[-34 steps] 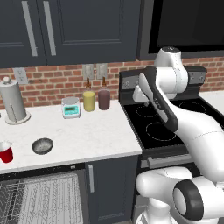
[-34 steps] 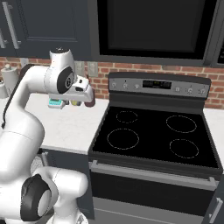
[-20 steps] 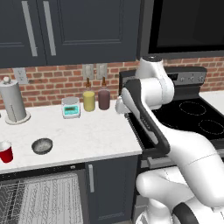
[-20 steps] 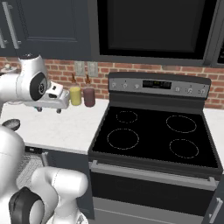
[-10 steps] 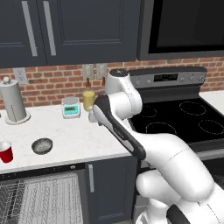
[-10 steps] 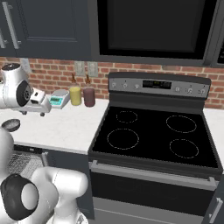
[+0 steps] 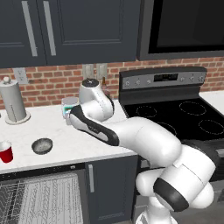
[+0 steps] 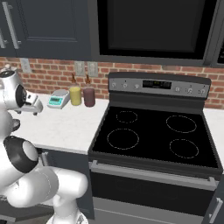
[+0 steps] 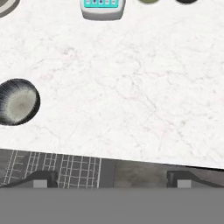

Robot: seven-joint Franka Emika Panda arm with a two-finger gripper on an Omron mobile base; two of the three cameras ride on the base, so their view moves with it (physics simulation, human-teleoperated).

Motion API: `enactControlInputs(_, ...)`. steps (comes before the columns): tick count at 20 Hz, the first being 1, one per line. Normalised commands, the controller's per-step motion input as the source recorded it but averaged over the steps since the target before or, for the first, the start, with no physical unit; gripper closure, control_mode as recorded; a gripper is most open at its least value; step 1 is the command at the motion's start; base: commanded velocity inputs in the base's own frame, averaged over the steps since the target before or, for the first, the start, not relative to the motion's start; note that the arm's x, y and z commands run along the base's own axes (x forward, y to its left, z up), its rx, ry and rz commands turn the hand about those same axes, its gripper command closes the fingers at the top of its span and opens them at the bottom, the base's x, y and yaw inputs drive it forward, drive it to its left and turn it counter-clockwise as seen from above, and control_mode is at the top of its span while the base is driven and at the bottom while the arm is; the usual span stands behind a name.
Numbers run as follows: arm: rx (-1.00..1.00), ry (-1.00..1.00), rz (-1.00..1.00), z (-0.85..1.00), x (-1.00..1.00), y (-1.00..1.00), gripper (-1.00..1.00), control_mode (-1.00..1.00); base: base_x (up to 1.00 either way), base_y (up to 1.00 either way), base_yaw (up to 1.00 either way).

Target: Pick up the cup and bowl from the counter, place them in the dishwasher, and close the dishwasher door.

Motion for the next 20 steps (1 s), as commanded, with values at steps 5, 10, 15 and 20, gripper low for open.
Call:
enactControlInputs(5,0.00,0.05,0.00,-0.05,0.18,0.14,-1.00,-1.00,0.00,0.00,0.00)
enactControlInputs(10,0.00,0.11,0.05,0.00,0.03,0.03,-1.00,-1.00,0.00,0.00,0.00)
enactControlInputs(15,0.00,0.13,0.09,0.00,0.04,0.04,-1.00,-1.00,0.00,0.00,0.00)
enactControlInputs(20,0.00,0.09,0.08,0.00,0.13,0.02,-1.00,-1.00,0.00,0.00,0.00)
